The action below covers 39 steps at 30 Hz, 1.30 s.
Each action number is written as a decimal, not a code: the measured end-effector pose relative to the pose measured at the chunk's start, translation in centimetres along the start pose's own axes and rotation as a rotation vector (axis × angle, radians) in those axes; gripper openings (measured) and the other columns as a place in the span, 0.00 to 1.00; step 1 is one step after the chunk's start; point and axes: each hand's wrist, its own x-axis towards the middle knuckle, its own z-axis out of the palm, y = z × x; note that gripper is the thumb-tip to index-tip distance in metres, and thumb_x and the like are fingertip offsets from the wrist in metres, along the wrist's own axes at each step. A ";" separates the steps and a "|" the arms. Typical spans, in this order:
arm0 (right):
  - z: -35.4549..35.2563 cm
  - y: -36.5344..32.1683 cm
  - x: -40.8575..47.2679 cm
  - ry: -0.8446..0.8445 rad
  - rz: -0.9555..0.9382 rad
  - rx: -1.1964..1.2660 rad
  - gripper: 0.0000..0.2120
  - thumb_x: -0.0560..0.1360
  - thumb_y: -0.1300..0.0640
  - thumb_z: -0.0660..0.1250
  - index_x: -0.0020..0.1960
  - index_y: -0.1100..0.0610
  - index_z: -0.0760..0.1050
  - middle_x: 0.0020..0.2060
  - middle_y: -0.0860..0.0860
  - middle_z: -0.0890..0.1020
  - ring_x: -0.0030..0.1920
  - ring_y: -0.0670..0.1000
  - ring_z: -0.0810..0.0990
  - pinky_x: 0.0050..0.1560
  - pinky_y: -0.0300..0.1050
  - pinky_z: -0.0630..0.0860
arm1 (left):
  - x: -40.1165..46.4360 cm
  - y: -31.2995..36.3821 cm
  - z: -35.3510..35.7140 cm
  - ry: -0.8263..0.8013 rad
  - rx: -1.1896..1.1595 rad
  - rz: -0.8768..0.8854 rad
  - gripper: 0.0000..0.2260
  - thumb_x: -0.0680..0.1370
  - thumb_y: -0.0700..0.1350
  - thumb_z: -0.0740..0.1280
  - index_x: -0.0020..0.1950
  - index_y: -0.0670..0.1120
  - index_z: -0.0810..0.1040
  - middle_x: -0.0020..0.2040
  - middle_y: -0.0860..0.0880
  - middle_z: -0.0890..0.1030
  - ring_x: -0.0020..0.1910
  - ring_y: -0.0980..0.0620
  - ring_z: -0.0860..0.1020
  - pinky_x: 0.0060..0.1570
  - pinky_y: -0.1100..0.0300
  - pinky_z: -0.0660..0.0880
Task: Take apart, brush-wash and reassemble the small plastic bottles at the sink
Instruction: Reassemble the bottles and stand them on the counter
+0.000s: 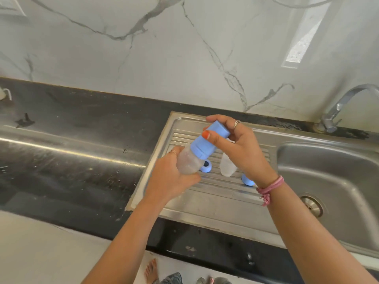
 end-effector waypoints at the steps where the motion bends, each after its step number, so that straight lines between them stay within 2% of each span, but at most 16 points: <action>1: 1.0 -0.1 0.3 0.018 -0.002 0.089 0.14 0.75 0.59 0.71 0.59 0.56 0.77 0.44 0.49 0.83 0.45 0.46 0.81 0.47 0.36 0.76 | 0.2 -0.1 -0.6 -0.001 -0.023 0.011 0.17 0.64 0.45 0.76 0.48 0.54 0.74 0.36 0.54 0.79 0.31 0.58 0.76 0.33 0.63 0.75; 4: 5.0 -0.7 1.5 0.094 -0.065 0.286 0.16 0.75 0.63 0.70 0.61 0.57 0.74 0.45 0.60 0.81 0.45 0.55 0.81 0.47 0.45 0.80 | 1.1 -0.6 -2.5 0.011 -0.121 0.034 0.16 0.64 0.44 0.77 0.45 0.53 0.74 0.34 0.54 0.79 0.30 0.58 0.76 0.29 0.67 0.71; 8: 9.5 -1.2 3.2 0.197 -0.121 0.285 0.22 0.70 0.69 0.74 0.60 0.55 0.72 0.45 0.63 0.80 0.41 0.50 0.82 0.43 0.42 0.79 | 2.6 -1.8 -5.3 0.016 -0.160 0.066 0.18 0.64 0.40 0.76 0.48 0.53 0.75 0.37 0.55 0.81 0.33 0.58 0.78 0.32 0.66 0.74; 11: 12.4 -1.0 4.8 0.260 -0.103 0.263 0.24 0.67 0.64 0.76 0.60 0.52 0.72 0.48 0.59 0.80 0.43 0.53 0.83 0.44 0.48 0.80 | 3.9 -3.0 -7.7 0.016 -0.119 0.067 0.19 0.61 0.45 0.75 0.48 0.54 0.73 0.37 0.57 0.80 0.34 0.59 0.78 0.34 0.65 0.74; 14: 15.2 -0.2 6.4 0.305 -0.070 0.221 0.25 0.66 0.59 0.76 0.60 0.48 0.71 0.46 0.57 0.81 0.45 0.56 0.83 0.47 0.55 0.81 | 5.5 -4.9 -9.3 0.026 -0.106 0.058 0.18 0.64 0.42 0.75 0.47 0.55 0.73 0.39 0.56 0.81 0.36 0.59 0.79 0.36 0.62 0.77; 16: 16.4 0.3 7.6 0.282 -0.065 0.188 0.27 0.67 0.59 0.76 0.62 0.48 0.70 0.45 0.54 0.82 0.45 0.55 0.83 0.48 0.55 0.81 | 6.8 -6.0 -9.9 0.018 -0.116 0.052 0.18 0.65 0.43 0.76 0.48 0.55 0.72 0.40 0.56 0.81 0.37 0.61 0.79 0.38 0.61 0.77; 18: 17.5 0.9 9.2 0.226 -0.062 0.177 0.33 0.68 0.60 0.77 0.67 0.48 0.66 0.46 0.53 0.82 0.48 0.52 0.83 0.51 0.53 0.81 | 8.5 -7.5 -10.7 0.002 -0.177 0.029 0.19 0.66 0.45 0.77 0.51 0.56 0.72 0.44 0.56 0.81 0.40 0.61 0.80 0.42 0.60 0.79; 21: 18.7 2.0 11.8 0.106 -0.033 0.196 0.47 0.63 0.54 0.80 0.73 0.39 0.56 0.56 0.57 0.80 0.55 0.51 0.82 0.57 0.54 0.79 | 11.6 -9.4 -11.3 -0.011 -0.319 0.000 0.27 0.62 0.52 0.80 0.57 0.55 0.73 0.50 0.54 0.82 0.48 0.56 0.82 0.46 0.56 0.80; 23: 19.9 3.1 12.9 0.041 0.031 0.137 0.43 0.62 0.50 0.79 0.69 0.34 0.60 0.63 0.60 0.76 0.56 0.51 0.82 0.58 0.56 0.78 | 13.7 -10.4 -11.2 -0.009 -0.366 0.009 0.29 0.59 0.54 0.78 0.57 0.53 0.73 0.51 0.51 0.82 0.46 0.51 0.82 0.41 0.55 0.79; 24: 20.5 3.9 13.4 0.032 0.066 0.082 0.41 0.63 0.51 0.80 0.68 0.38 0.62 0.62 0.58 0.76 0.55 0.50 0.81 0.57 0.55 0.79 | 14.8 -11.0 -11.0 -0.009 -0.378 0.011 0.29 0.58 0.54 0.77 0.55 0.52 0.72 0.51 0.49 0.80 0.45 0.50 0.81 0.39 0.55 0.78; 26: 21.1 5.5 14.4 0.011 0.140 0.028 0.35 0.67 0.54 0.79 0.67 0.50 0.64 0.56 0.52 0.78 0.53 0.47 0.81 0.55 0.50 0.80 | 16.2 -11.9 -10.5 0.001 -0.455 0.009 0.30 0.57 0.52 0.77 0.55 0.52 0.69 0.55 0.45 0.76 0.47 0.50 0.80 0.41 0.56 0.78; 27: 21.2 6.3 15.0 -0.014 0.180 0.037 0.31 0.68 0.55 0.78 0.65 0.52 0.66 0.55 0.52 0.79 0.52 0.47 0.82 0.54 0.47 0.80 | 17.0 -12.4 -10.4 0.006 -0.471 0.031 0.30 0.60 0.49 0.78 0.56 0.51 0.67 0.58 0.45 0.73 0.49 0.51 0.79 0.43 0.59 0.79; 30: 21.0 8.2 17.1 -0.103 0.255 0.055 0.20 0.72 0.56 0.75 0.60 0.48 0.70 0.53 0.51 0.81 0.51 0.47 0.83 0.52 0.43 0.80 | 19.6 -14.0 -9.9 0.011 -0.376 0.075 0.29 0.69 0.39 0.77 0.61 0.48 0.62 0.59 0.49 0.63 0.54 0.56 0.75 0.44 0.68 0.78; 33: 20.7 9.6 19.3 -0.103 0.272 -0.024 0.20 0.71 0.56 0.75 0.57 0.43 0.71 0.52 0.46 0.82 0.51 0.46 0.82 0.54 0.43 0.80 | 22.3 -15.5 -9.8 -0.008 -0.312 0.065 0.28 0.70 0.41 0.77 0.63 0.46 0.65 0.59 0.50 0.62 0.55 0.57 0.74 0.48 0.69 0.77; 35: 20.6 10.9 20.9 -0.084 0.279 -0.080 0.21 0.70 0.57 0.76 0.59 0.45 0.72 0.52 0.47 0.82 0.52 0.47 0.82 0.56 0.45 0.80 | 24.0 -16.3 -9.7 0.029 -0.262 0.082 0.26 0.68 0.43 0.79 0.60 0.49 0.69 0.58 0.52 0.66 0.57 0.54 0.74 0.50 0.67 0.76; 39: 21.1 13.6 23.6 0.001 0.338 -0.097 0.29 0.66 0.54 0.79 0.63 0.54 0.73 0.54 0.50 0.81 0.53 0.48 0.82 0.56 0.50 0.80 | 26.4 -16.8 -9.6 0.091 -0.166 0.071 0.24 0.68 0.45 0.78 0.61 0.48 0.73 0.55 0.54 0.71 0.49 0.59 0.74 0.40 0.76 0.71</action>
